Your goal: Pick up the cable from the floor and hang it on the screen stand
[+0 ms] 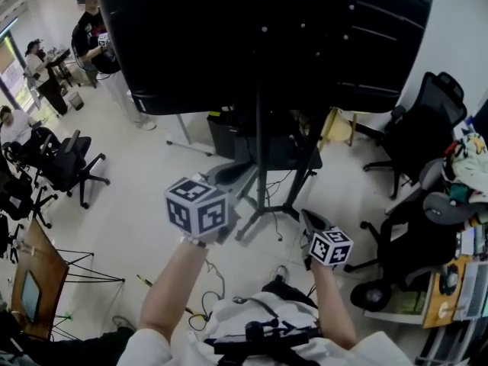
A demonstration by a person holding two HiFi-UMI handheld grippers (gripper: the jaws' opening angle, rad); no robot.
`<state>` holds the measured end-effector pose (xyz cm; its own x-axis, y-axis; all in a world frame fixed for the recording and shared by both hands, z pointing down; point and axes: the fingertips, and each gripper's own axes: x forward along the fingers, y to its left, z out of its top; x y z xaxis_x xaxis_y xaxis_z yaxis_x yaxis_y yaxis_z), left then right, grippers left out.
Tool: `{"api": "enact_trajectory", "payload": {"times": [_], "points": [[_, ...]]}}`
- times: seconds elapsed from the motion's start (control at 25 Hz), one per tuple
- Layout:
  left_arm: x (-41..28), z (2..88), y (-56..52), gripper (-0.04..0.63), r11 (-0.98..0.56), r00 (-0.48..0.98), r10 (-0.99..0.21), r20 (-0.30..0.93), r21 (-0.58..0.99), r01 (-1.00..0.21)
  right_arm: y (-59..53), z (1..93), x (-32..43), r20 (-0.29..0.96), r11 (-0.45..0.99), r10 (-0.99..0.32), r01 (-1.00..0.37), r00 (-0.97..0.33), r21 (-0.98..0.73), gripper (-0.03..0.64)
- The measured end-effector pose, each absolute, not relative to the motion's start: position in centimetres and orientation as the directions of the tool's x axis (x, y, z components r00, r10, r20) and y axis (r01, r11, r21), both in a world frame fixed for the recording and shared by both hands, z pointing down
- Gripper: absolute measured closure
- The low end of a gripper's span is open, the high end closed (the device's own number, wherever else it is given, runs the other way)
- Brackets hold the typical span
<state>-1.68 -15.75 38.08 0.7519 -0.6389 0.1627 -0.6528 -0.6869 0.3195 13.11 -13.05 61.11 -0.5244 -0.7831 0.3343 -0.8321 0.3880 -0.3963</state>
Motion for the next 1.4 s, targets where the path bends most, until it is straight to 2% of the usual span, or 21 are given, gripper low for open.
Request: {"api": "enact_trajectory", "payload": {"times": [0.24, 0.56, 0.64, 0.72, 0.76, 1.0, 1.08, 1.4], "points": [[1.4, 34.8, -18.2, 0.578, -0.726, 0.772, -0.619, 0.146, 0.269, -0.633, -14.8, 62.5, 14.3, 0.35, 0.39, -0.775, -0.834, -0.526, -0.39, 0.607], [0.6, 30.4, -20.0, 0.578, -0.726, 0.752, -0.648, 0.117, 0.202, -0.657, -15.9, 64.3, 9.4, 0.386, 0.498, -0.697, -0.795, -0.604, -0.345, 0.581], [0.0, 29.5, -20.1, 0.578, -0.726, 0.749, -0.653, 0.113, 0.188, -0.661, -16.0, 65.0, 7.8, 0.404, 0.521, -0.673, -0.785, -0.62, -0.336, 0.553], [-0.9, 28.5, -20.3, 0.578, -0.723, 0.743, -0.66, 0.11, 0.175, -0.668, -15.9, 65.8, 5.9, 0.427, 0.55, -0.641, -0.77, -0.638, -0.324, 0.459], [-1.4, 28.0, -20.3, 0.578, -0.721, 0.74, -0.664, 0.108, 0.17, -0.672, -15.9, 66.2, 4.9, 0.438, 0.567, -0.623, -0.76, -0.648, -0.318, 0.445], [-4.2, 25.3, -20.6, 0.578, -0.705, 0.722, -0.687, 0.084, 0.166, -0.69, -16.0, 68.5, 1.1, 0.489, 0.632, -0.553, -0.722, -0.674, -0.281, 0.44], [-5.1, 24.7, -20.8, 0.578, -0.7, 0.717, -0.693, 0.073, 0.17, -0.694, -16.1, 69.5, 0.5, 0.517, 0.637, -0.534, -0.72, -0.669, -0.273, 0.396], [-6.0, 22.9, -21.6, 0.578, -0.704, 0.723, -0.689, 0.045, 0.192, -0.683, -16.7, 73.3, 0.3, 0.588, 0.633, -0.493, -0.728, -0.642, -0.264, 0.394]]}}
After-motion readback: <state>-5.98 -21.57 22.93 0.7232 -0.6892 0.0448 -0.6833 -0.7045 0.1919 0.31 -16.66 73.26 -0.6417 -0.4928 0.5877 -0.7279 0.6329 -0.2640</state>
